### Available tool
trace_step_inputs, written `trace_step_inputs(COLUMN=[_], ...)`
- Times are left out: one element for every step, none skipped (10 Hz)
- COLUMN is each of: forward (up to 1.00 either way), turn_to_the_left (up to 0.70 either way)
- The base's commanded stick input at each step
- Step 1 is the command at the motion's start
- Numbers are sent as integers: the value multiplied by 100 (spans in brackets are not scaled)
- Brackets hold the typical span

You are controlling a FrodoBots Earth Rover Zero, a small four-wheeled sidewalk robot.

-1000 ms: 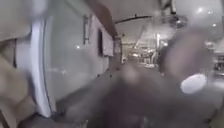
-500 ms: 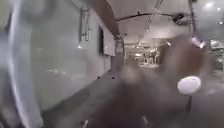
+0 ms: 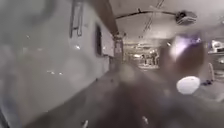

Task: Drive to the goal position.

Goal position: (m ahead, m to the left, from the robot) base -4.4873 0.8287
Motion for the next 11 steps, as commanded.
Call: trace_step_inputs(forward=[70, 70, 70, 70, 70, 70, 70, 70, 70, 70, 70], turn_to_the_left=[-14, -14, -14, -14, -14, -14, -14, -14, -14, -14, -14])
